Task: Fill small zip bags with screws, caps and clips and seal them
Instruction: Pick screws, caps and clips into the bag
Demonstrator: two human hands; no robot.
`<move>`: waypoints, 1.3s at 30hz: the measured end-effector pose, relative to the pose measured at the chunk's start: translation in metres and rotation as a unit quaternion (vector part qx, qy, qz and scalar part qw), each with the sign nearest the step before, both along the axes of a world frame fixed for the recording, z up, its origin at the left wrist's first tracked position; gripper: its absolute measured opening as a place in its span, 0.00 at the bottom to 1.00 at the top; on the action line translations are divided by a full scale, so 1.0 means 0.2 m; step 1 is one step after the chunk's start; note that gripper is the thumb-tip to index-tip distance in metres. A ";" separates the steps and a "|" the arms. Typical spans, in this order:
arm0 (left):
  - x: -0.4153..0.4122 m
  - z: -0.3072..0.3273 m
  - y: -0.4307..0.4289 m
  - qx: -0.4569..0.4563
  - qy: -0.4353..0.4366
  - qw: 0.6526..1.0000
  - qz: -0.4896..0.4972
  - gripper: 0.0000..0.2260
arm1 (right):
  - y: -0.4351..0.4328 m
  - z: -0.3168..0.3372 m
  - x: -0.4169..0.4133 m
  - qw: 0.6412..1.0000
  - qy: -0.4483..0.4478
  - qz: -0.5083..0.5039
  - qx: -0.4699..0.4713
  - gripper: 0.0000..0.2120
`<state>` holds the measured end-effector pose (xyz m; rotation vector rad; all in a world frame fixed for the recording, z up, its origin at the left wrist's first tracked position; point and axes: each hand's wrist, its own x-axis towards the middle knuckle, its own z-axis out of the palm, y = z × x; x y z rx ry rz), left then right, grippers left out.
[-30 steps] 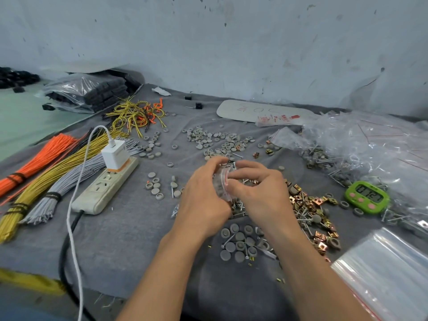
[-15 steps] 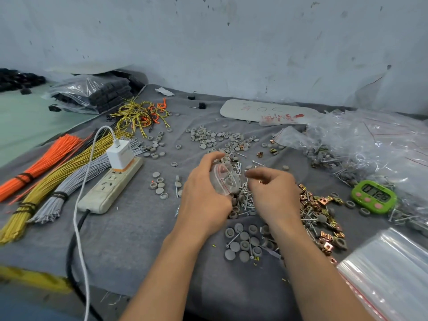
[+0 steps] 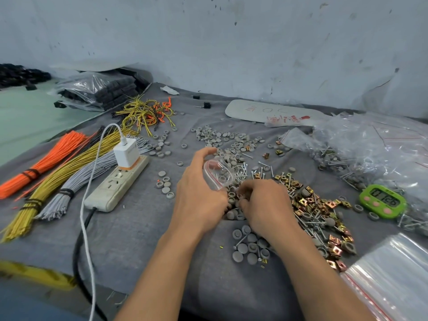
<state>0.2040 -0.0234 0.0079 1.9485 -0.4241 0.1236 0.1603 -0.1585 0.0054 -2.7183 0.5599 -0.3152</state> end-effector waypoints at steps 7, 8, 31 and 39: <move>0.00 0.00 0.01 0.009 0.005 1.000 0.003 0.37 | -0.03 -0.03 0.00 0.987 -0.123 -0.035 0.100 0.07; 0.00 0.00 0.01 0.012 0.002 1.000 0.003 0.36 | -0.04 -0.03 0.00 0.977 -0.162 -0.039 0.136 0.07; -0.03 -0.03 -0.06 0.037 0.016 0.999 -0.019 0.32 | 0.07 0.07 0.03 0.904 -0.252 0.124 0.322 0.14; 0.02 -0.03 -0.04 -0.013 0.015 1.000 0.005 0.32 | -0.06 0.04 0.02 0.875 -0.308 -0.029 0.374 0.12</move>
